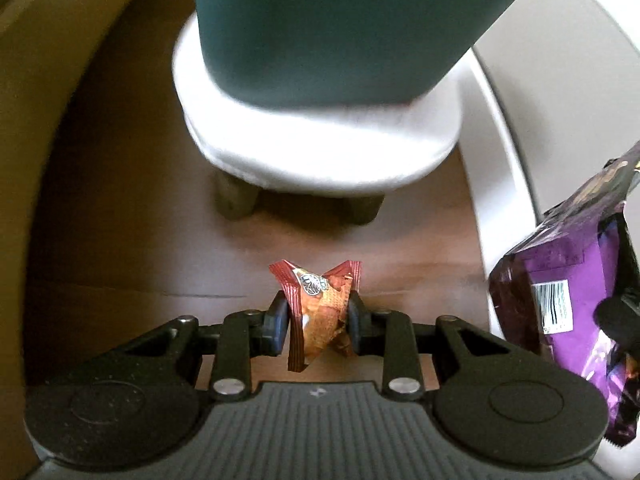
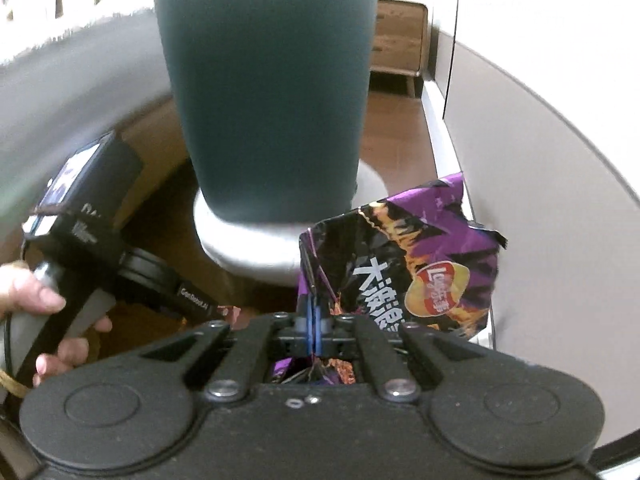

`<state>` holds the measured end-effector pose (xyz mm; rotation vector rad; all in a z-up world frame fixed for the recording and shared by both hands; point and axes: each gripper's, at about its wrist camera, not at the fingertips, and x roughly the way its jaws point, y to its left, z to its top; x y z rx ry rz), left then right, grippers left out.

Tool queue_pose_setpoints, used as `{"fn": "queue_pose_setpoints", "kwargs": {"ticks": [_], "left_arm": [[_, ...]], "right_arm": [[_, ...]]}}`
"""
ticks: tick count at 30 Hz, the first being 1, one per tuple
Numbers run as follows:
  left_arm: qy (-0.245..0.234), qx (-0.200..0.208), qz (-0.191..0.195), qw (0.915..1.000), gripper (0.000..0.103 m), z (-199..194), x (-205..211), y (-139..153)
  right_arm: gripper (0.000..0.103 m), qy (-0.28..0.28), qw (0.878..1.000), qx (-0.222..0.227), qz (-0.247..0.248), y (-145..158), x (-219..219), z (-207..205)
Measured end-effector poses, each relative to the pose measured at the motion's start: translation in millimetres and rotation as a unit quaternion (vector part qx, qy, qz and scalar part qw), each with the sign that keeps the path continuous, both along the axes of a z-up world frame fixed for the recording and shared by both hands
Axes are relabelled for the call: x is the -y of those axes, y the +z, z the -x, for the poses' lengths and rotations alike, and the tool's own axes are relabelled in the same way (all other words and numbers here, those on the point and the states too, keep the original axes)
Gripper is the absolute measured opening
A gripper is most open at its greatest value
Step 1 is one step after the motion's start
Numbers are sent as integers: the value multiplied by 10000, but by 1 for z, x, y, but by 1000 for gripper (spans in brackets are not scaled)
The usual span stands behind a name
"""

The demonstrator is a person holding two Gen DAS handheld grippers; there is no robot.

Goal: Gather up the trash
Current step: 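Grasp the small orange snack packet with left tool while right tool grasps purple chip bag, then carry snack packet and chip bag over the wastebasket and release them inside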

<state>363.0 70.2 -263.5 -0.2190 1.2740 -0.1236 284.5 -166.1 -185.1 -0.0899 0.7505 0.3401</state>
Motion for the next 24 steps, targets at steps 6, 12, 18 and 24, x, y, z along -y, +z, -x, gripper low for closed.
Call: {"fn": "queue_pose_setpoints", "kwargs": {"ticks": [6,12,18,24], "left_arm": [[-25,589,114,9982,28,9,-3,85],[-111,1274,222,9915,28,16,-6,181],[-207,1998,381,9789,29,13,-17,267],[-124,2649,237,9639,29,-11,-19,322]], "right_arm": [[1,-127,9979,323,-551,60,21,4],[1,-48,9910,924,-970,134,38,6],[1,241,9721,1749,-1544,211,43,11],[1,460,9504,2556,-1710,264,36,-32]]}}
